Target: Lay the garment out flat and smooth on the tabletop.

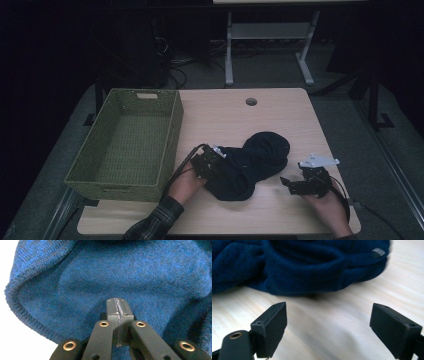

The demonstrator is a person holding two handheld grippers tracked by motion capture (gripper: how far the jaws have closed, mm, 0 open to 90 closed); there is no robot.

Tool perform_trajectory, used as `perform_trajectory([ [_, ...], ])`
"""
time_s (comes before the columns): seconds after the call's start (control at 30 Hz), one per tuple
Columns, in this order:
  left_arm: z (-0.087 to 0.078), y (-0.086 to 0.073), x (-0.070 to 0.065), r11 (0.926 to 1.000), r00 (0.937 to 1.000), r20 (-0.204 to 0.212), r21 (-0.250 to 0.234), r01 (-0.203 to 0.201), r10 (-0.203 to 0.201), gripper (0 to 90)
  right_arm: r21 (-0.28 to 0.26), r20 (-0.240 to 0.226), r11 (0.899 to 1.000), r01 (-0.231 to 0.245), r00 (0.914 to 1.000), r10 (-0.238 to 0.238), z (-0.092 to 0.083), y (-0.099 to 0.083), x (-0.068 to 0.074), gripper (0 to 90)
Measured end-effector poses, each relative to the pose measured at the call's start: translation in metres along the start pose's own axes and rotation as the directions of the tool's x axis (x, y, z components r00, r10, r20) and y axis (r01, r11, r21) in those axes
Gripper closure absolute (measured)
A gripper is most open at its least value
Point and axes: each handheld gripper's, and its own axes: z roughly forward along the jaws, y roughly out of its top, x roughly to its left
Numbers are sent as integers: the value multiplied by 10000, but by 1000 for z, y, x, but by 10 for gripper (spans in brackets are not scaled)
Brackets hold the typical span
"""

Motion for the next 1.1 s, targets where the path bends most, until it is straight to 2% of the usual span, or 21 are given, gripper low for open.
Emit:
perform_trajectory([
  [0.13,0,-1,2,9998,9997,179,-102,157,-155,899,-56,-126,9999,-126,9998,125,-6,7,-12,172],
  [0.23,0,-2,3,9997,9995,235,-137,197,-194,899,-116,-301,9997,-193,9994,190,-10,15,-20,232],
  [0.33,0,-2,3,9996,9994,252,-147,224,-220,900,-111,-393,9999,-96,9992,92,-10,29,-26,261],
  [0.63,0,-2,4,9995,9994,251,-203,244,-239,900,-427,-678,9988,-244,9975,214,-2,73,-45,309],
  [0.8,0,-2,4,9996,9995,225,-210,206,-201,900,-573,-871,9979,-302,9959,252,5,95,-54,330],
  [0.83,0,-2,4,9996,9996,221,-199,197,-193,899,-575,-841,9982,-192,9964,143,6,98,-55,330],
  [1.1,0,-1,4,9995,9994,269,-188,237,-232,900,-349,-1217,9994,-86,9926,43,32,125,-59,370],
])
